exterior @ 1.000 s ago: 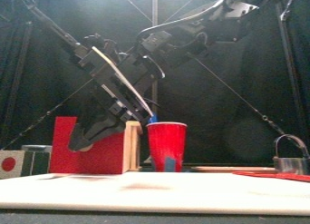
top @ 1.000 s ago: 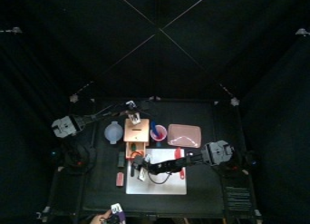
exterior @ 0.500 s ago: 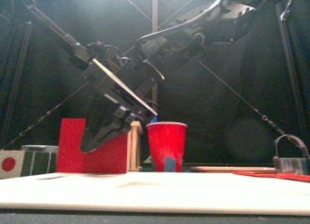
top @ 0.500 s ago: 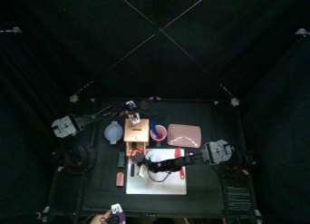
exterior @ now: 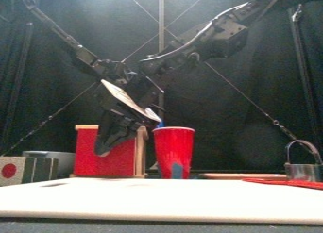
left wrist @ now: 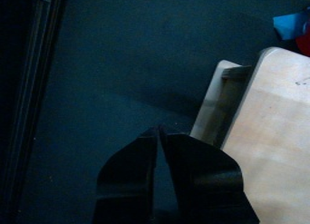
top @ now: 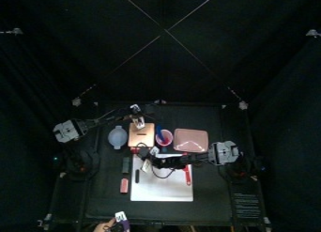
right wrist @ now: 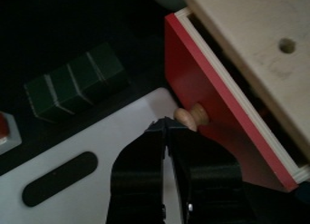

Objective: Close drawer

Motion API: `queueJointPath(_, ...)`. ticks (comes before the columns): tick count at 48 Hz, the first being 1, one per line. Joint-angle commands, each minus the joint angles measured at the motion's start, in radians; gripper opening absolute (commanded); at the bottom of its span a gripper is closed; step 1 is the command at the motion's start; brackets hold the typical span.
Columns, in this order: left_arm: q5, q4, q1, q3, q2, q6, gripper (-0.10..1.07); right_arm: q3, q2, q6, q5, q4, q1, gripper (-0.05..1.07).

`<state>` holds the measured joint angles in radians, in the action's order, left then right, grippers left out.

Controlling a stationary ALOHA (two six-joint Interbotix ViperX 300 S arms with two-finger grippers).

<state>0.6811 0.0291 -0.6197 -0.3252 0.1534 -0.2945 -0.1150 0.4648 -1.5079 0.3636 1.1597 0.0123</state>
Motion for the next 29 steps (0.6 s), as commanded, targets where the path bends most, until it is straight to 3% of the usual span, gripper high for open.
queueJointPath(1,-0.003,0.000,0.006,0.011,-0.011,0.000,0.56,0.026,-0.025,0.002,0.000,0.011,0.029,0.08)
queueJointPath(17,-0.017,0.000,0.005,0.012,-0.014,0.008,0.56,0.021,-0.038,0.000,-0.023,-0.015,0.032,0.08)
queueJointPath(29,-0.097,0.021,0.000,0.020,-0.061,0.009,0.56,-0.034,-0.138,0.000,-0.141,-0.091,-0.052,0.08)
